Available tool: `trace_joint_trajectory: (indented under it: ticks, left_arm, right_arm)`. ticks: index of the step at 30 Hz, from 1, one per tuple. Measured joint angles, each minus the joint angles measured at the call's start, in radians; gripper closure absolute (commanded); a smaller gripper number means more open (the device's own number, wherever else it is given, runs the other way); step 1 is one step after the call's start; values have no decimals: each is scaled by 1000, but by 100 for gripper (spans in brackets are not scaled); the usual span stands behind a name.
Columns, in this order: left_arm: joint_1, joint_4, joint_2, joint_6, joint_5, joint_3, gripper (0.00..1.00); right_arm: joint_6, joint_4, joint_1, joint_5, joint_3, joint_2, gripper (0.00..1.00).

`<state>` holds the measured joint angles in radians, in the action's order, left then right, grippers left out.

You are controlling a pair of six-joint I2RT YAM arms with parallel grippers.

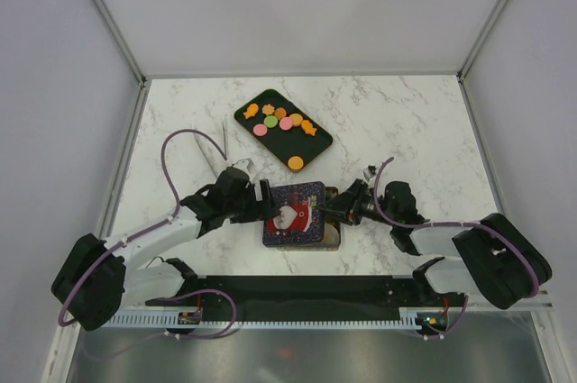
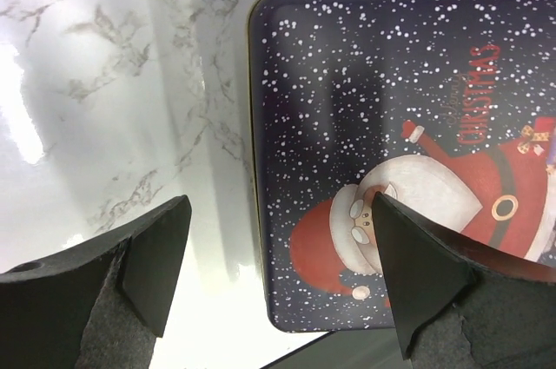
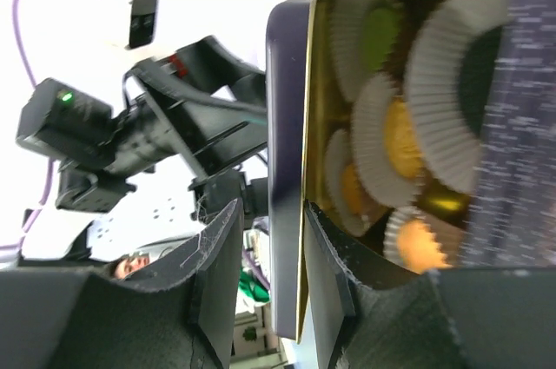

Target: Pack the cookies

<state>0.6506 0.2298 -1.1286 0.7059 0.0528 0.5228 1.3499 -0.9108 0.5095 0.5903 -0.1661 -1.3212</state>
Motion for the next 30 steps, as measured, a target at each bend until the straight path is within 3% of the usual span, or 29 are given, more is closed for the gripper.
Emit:
trace_joint_trajectory:
  ticks: [17,23,30]
  left_arm:
    - [58,4,-66,0,-25,55,8]
    - [63,16,-108,-11,-26,96,8]
    - [64,38,-157,-44,-26,153,8]
  right_arm:
    - [-255,565,-186,4,-53,272,50]
    - [-381,755,-191,-77,-123,317,32]
    - [-489,835,-187,-161,-161,303,11]
